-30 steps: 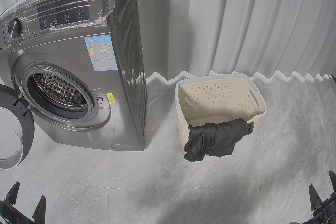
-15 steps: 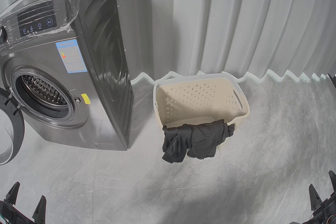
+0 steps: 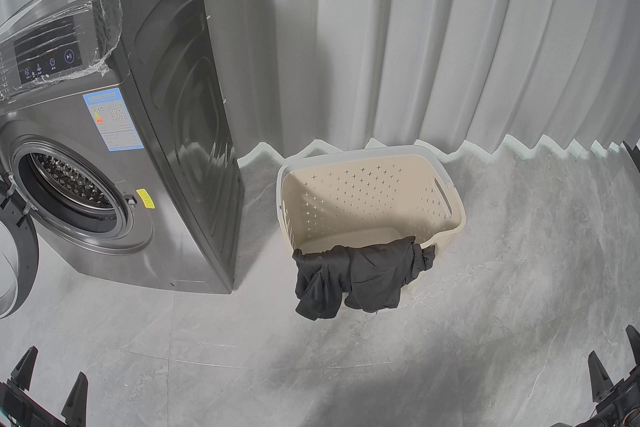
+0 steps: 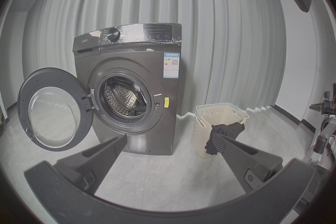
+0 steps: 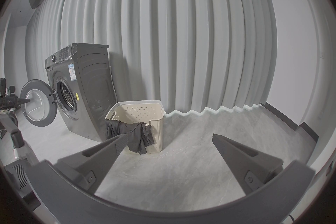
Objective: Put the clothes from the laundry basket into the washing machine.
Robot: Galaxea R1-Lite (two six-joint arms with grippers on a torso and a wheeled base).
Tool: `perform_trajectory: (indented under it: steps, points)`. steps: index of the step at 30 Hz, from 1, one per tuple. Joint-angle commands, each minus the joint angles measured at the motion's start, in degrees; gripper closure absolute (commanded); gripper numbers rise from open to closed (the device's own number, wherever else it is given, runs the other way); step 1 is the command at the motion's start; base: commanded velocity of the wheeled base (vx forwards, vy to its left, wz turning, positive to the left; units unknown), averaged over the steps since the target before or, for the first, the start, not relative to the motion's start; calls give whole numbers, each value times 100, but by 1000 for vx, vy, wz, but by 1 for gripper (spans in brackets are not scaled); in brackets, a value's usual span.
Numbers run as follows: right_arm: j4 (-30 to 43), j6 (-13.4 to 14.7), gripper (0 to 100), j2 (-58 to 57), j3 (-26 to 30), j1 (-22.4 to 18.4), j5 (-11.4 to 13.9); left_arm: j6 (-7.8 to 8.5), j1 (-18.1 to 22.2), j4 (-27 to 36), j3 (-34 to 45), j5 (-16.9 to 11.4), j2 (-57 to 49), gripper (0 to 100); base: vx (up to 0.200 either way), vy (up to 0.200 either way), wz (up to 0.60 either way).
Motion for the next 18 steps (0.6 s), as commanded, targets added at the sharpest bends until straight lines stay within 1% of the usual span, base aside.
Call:
perform_trajectory:
  steps: [1,7,18]
  points:
    - [-9,-2,0,-93,75,-2,8,-2,3,-3,84,-1,-93,0,200,0,0]
    - [-106,34,0,-93,101,-2,-1,-2,3,-3,84,-1,-93,0,0,0,0]
    - [-115,34,0,-93,101,-2,-44,-2,3,-3,84,-1,-93,0,0,-200,0]
